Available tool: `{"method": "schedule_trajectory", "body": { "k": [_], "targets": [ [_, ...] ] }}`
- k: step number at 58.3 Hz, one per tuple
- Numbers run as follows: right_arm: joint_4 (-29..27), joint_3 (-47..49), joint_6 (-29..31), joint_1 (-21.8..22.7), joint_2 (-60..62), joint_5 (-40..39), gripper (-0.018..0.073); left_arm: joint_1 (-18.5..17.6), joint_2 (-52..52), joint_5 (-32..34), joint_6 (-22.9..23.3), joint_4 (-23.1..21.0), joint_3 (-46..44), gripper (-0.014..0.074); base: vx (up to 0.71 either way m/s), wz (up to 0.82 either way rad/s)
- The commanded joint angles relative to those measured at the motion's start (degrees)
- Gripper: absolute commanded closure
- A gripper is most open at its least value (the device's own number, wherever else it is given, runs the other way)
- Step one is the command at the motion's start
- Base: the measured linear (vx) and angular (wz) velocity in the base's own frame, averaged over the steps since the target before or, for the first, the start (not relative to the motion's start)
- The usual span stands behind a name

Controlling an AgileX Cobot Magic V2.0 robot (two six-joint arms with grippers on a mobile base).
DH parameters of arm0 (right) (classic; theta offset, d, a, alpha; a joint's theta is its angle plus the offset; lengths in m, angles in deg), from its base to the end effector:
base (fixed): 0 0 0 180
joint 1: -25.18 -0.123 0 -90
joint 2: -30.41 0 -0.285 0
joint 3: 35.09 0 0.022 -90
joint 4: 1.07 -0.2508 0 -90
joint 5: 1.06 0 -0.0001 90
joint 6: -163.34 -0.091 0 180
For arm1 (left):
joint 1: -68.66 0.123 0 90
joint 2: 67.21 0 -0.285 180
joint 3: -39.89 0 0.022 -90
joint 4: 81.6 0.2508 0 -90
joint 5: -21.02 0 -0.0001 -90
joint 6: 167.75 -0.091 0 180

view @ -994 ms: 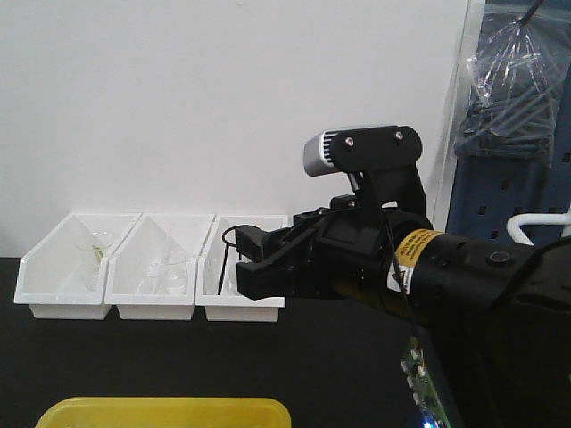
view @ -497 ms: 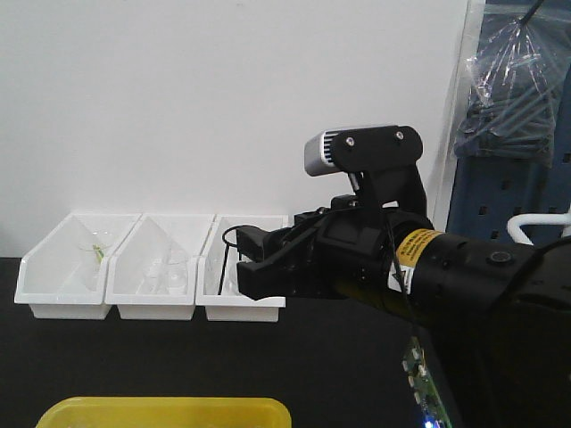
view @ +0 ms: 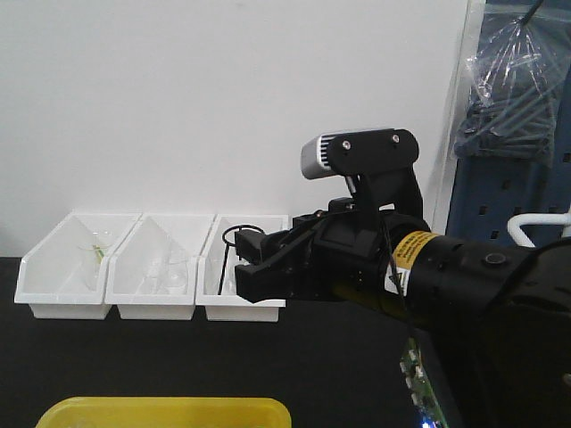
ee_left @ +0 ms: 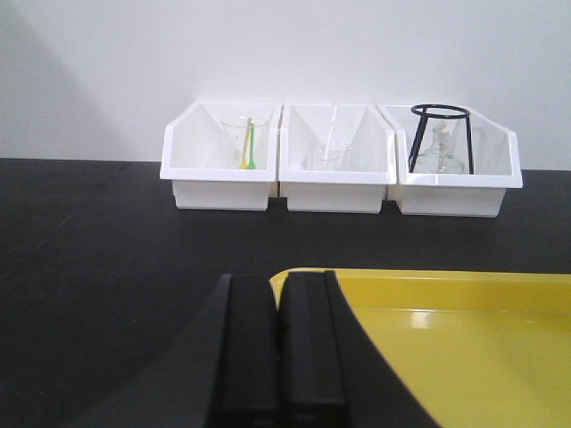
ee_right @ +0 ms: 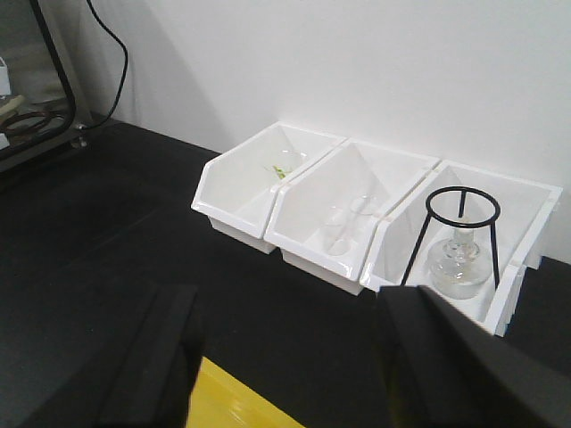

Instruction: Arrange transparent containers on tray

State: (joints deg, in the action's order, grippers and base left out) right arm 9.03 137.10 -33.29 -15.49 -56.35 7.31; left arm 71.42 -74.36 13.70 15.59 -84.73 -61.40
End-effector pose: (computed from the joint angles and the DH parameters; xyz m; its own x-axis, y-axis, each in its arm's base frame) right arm 0.2475 0.2096 0.3892 -0.2402 -0.0541 -0.9692 -0.6089 0.7860 0.1071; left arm 0.0566 0.0021 0.1934 -0.0502 -0.1148 -0.9921 -0.0472 0.9925 -0.1125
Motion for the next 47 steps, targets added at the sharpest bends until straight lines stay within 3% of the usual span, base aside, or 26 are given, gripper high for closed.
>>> {"method": "schedule_trajectory", "body": {
  "k": [1, 32, 40, 47],
  "targets": [
    [0.9, 1.8, 0.6, 0.1, 1.8, -4.7, 0.0074, 0.3, 0.2, 5.1, -0.1, 0.1, 2.2, 0.0603, 0.00, 0.00],
    [1.3, 1.8, 0.8, 0.1, 2.0, -2.7, 0.0087, 0.3, 0.2, 5.1, -0.1, 0.1, 2.2, 0.0603, 0.00, 0.00],
    [1.1, -3.0, 2.1, 0.4, 6.4, -0.7, 0.0179, 0.3, 0.2, 5.1, -0.1, 0.1, 2.2, 0.0603, 0.00, 0.00],
    [-0.6, -13.5, 2.6, 3.6, 14.9, -1.4, 0.0325, 0.3, 0.2, 5.1, -0.1, 0.1, 2.2, 0.0603, 0.00, 0.00]
  ]
}}
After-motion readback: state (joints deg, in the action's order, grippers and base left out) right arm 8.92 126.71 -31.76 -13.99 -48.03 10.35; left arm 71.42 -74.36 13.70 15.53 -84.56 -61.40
